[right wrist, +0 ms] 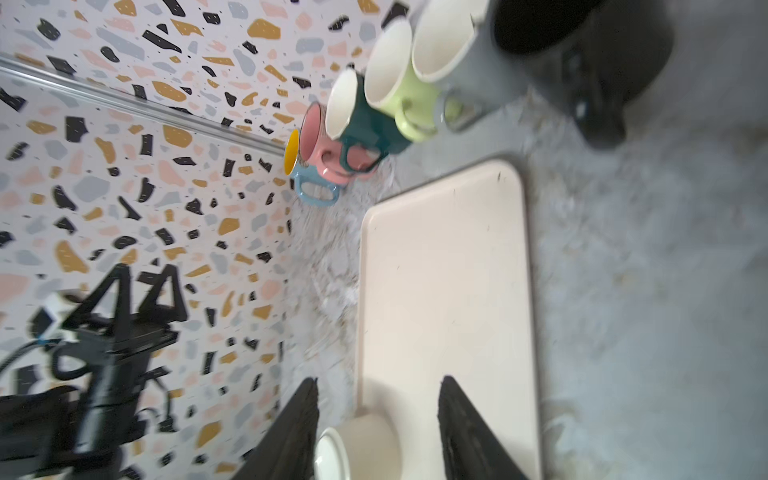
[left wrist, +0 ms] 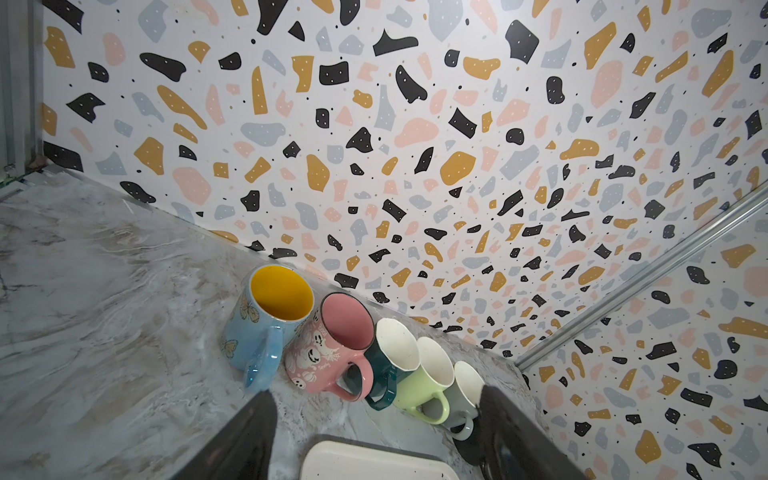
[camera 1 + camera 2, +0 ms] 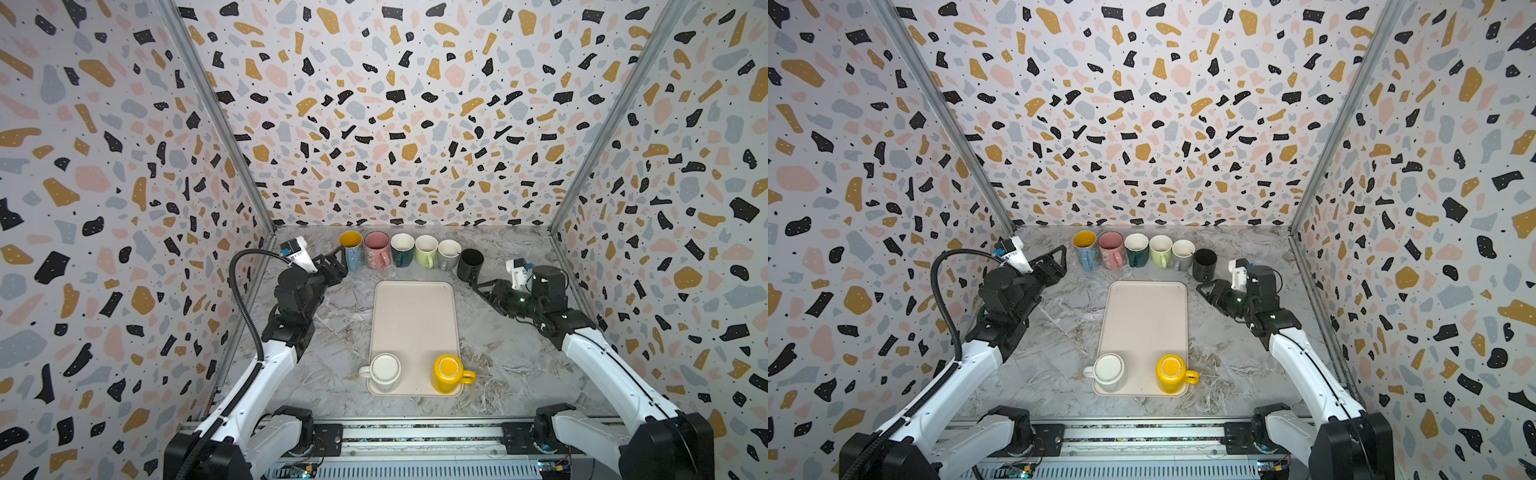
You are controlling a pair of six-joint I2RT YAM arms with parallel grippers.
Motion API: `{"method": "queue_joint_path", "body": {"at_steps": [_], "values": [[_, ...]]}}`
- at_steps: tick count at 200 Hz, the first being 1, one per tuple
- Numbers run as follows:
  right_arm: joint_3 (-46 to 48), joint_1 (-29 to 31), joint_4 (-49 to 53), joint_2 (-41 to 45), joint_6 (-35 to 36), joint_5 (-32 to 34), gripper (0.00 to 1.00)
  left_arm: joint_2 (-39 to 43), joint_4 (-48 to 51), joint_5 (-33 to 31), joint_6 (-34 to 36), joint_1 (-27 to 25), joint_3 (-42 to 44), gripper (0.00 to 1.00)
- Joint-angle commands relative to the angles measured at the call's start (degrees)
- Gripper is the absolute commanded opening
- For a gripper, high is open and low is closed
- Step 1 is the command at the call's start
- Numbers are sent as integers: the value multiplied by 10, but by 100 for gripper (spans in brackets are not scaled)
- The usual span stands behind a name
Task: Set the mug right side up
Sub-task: 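Move the right gripper back toward the yellow mug on the tray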
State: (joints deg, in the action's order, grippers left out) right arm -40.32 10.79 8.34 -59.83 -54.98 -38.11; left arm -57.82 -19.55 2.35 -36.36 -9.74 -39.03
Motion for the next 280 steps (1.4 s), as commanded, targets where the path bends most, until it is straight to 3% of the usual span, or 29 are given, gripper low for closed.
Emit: {"method": "queue_joint_path", "body": {"at_steps": [1, 47, 116, 174, 280], "values": [[59, -3, 26, 50, -196, -125, 43, 26, -29, -15, -3, 3, 11, 78], [120, -2, 114, 176, -317, -130, 40, 57, -1, -40, 9, 4, 12, 78], [169, 1, 302, 299, -358, -139, 45, 55, -8, -36, 1, 4, 15, 79], [201, 19, 359, 303, -345, -156, 57, 50, -1, -48, 11, 4, 13, 79], [250, 59, 188, 218, -420, -143, 57, 33, -11, -55, 23, 3, 16, 80]]}}
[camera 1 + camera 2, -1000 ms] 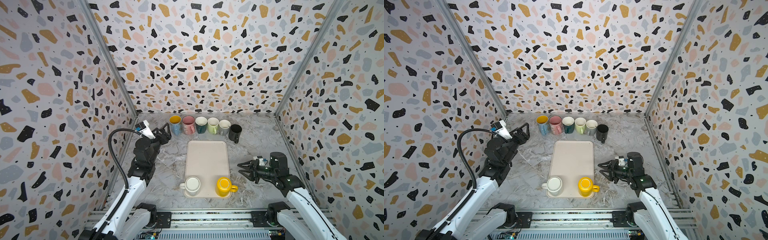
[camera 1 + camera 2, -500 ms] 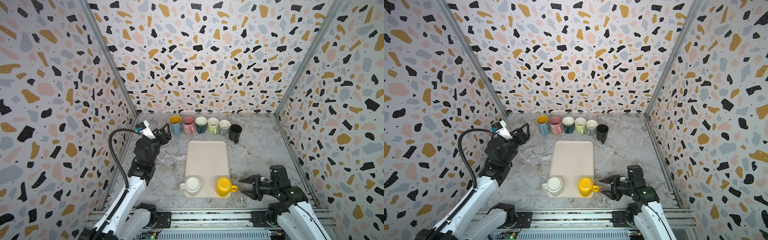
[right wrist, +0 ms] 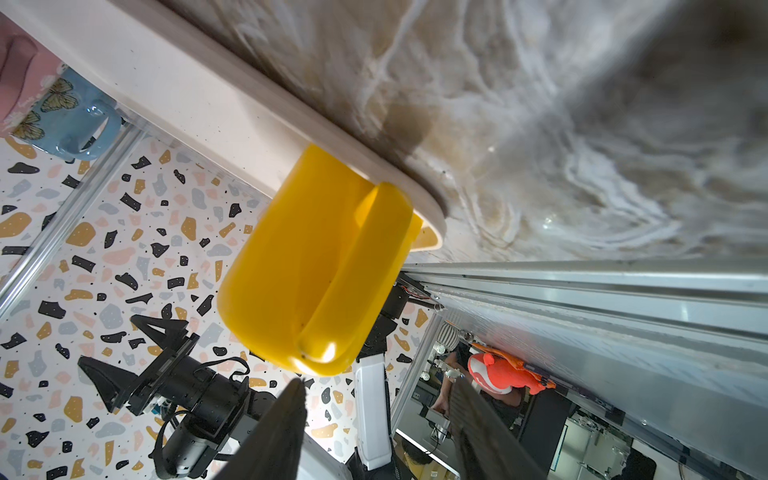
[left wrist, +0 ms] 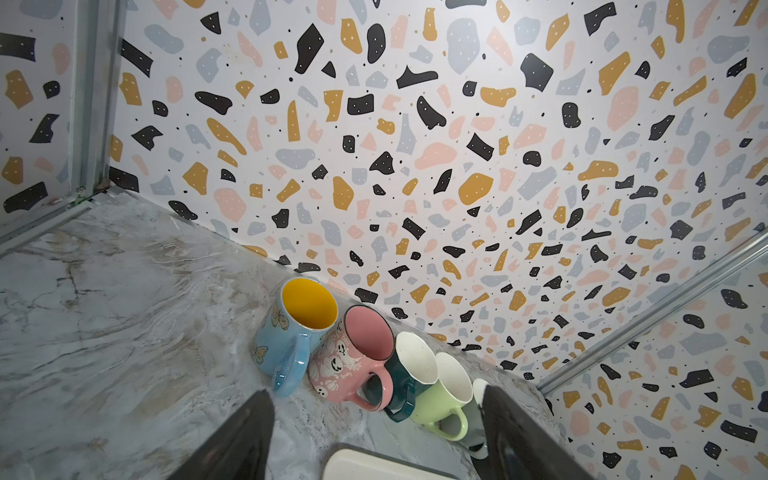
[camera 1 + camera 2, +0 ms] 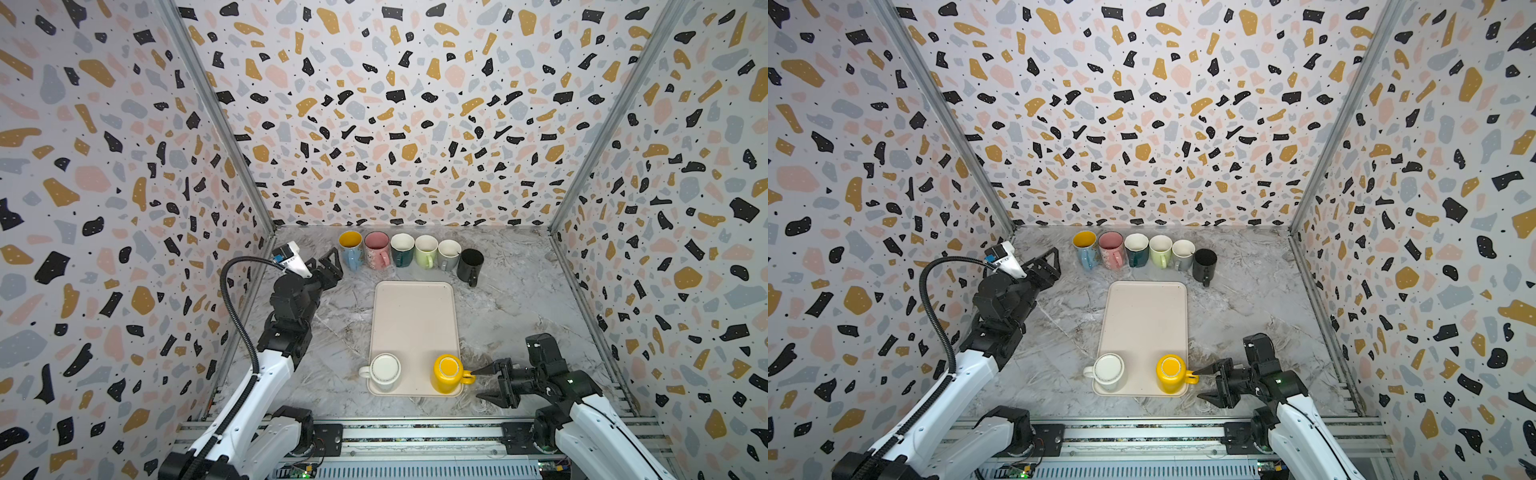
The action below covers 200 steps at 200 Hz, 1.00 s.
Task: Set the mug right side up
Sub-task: 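Move the right gripper back toward the yellow mug on the tray, then grasp the yellow mug handle with the right gripper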
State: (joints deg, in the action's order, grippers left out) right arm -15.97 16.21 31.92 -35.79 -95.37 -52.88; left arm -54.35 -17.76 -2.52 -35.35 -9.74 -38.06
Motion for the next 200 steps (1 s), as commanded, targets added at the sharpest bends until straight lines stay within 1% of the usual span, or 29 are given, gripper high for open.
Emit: {"method": "queue_joint_path", "body": {"at_steps": [1, 69, 129, 150, 200], "values": [[7, 5, -49, -23, -17, 4, 57, -2, -29, -6, 13, 3, 6, 80], [11, 6, -121, -94, -16, 4, 57, -8, -27, -15, 24, 3, 4, 80], [1, 6, -174, -168, 0, -3, 57, -16, -34, -20, 23, 3, 5, 81], [-6, 7, -191, -193, 6, -3, 55, -16, -33, -25, 24, 3, 5, 81], [-13, 13, -238, -235, 5, -5, 45, -19, -31, -32, 28, 4, 6, 82]]}}
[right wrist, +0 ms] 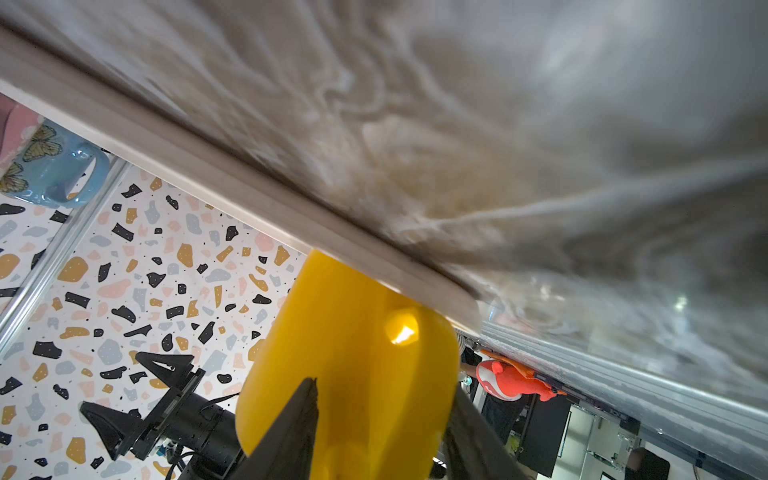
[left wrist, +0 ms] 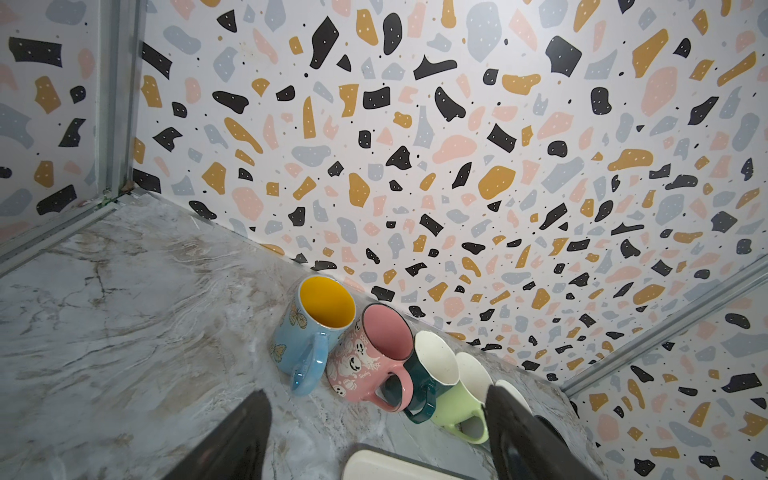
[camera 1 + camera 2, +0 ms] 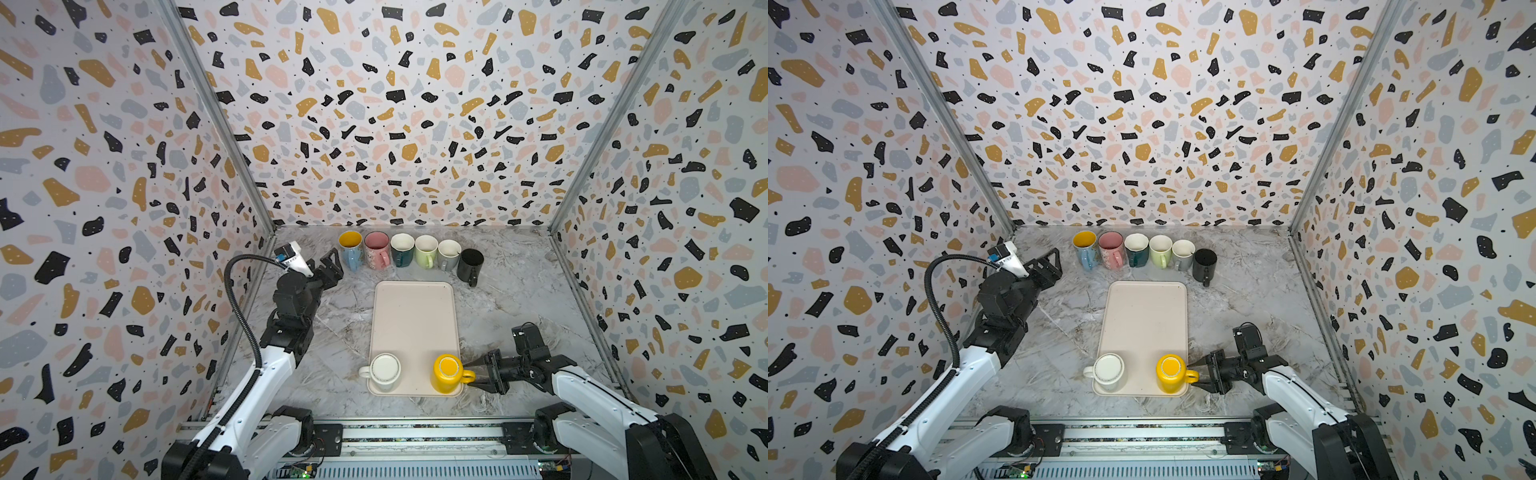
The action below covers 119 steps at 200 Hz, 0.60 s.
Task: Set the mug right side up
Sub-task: 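Grasp the yellow mug handle with the right gripper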
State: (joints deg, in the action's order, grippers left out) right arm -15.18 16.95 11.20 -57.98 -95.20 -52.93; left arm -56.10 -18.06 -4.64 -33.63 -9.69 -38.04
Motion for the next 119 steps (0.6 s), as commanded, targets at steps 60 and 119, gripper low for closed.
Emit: {"method": "queue_joint_path", "body": {"at_steps": [60, 119], "values": [[-25, 15, -70, -44, -3, -2, 32, -2, -26, -17, 15, 3, 7, 83], [-40, 19, -110, -88, 4, -6, 12, -1, -23, -22, 19, 4, 7, 83]]}}
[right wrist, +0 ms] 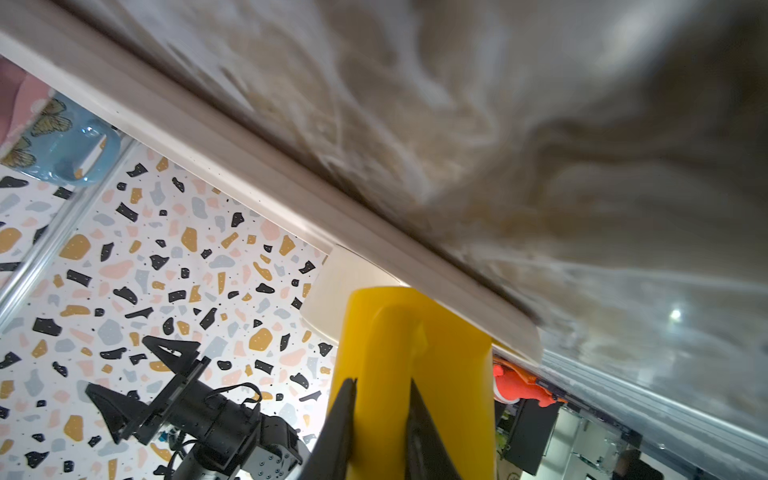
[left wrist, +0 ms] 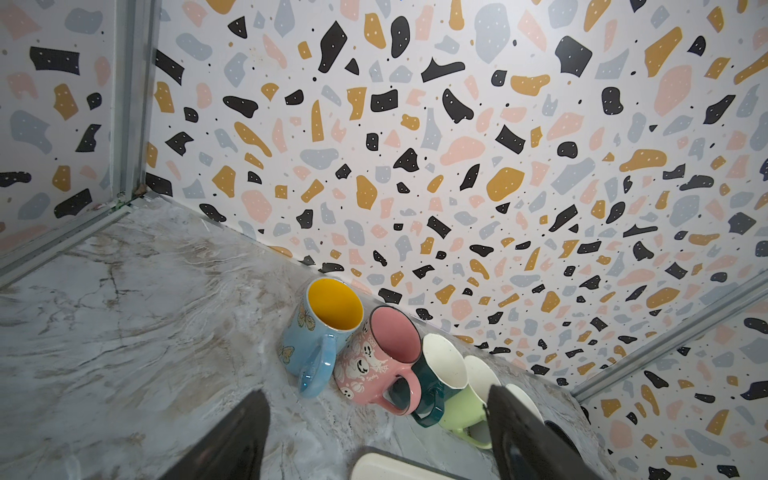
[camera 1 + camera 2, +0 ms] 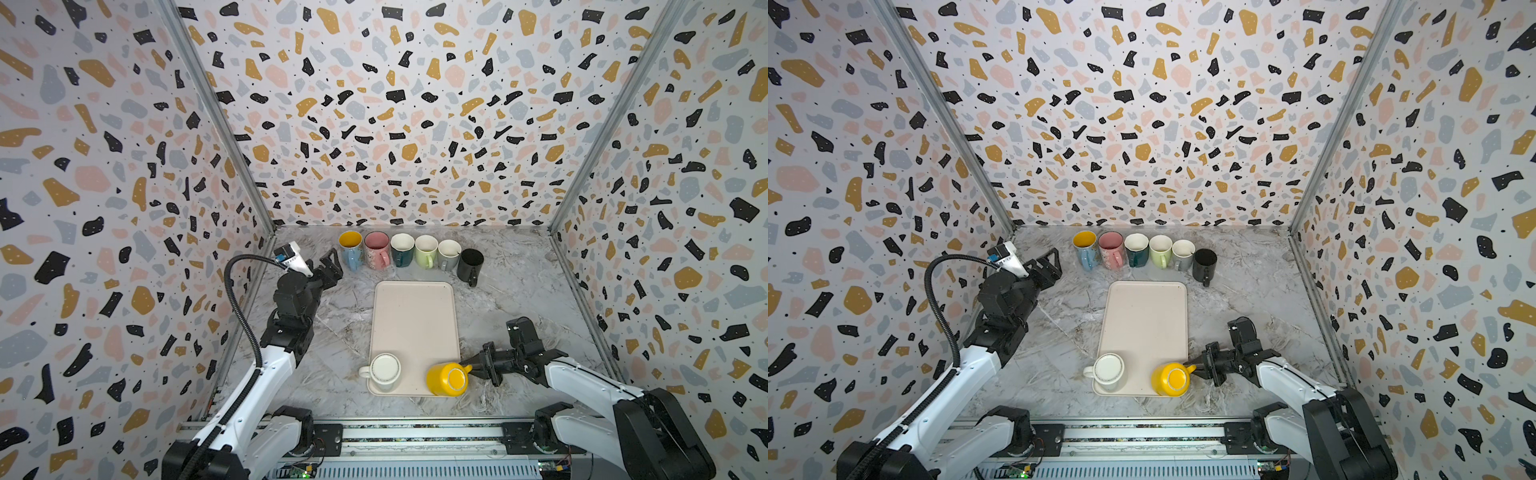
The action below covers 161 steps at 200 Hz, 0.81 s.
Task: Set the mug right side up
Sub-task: 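Grasp the yellow mug handle with the right gripper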
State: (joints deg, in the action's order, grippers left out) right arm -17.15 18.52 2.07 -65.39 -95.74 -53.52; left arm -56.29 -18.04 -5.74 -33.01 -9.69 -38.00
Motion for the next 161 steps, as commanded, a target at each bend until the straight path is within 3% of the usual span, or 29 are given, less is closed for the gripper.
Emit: {"method": "queue_joint_path", "body": {"at_steps": [1, 21, 76, 161], "values": [[-21, 3, -19, -14, 10, 0, 12, 1, -23, -11, 13, 3, 6, 83], [-33, 3, -27, -32, 22, -1, 0, 2, -21, -14, 14, 3, 6, 83], [-95, 4, -59, -69, 98, -1, 0, 3, -20, -14, 12, 3, 7, 83], [-168, 28, -117, -52, 260, 47, 0, -11, -41, 19, -11, 3, 9, 84]]}}
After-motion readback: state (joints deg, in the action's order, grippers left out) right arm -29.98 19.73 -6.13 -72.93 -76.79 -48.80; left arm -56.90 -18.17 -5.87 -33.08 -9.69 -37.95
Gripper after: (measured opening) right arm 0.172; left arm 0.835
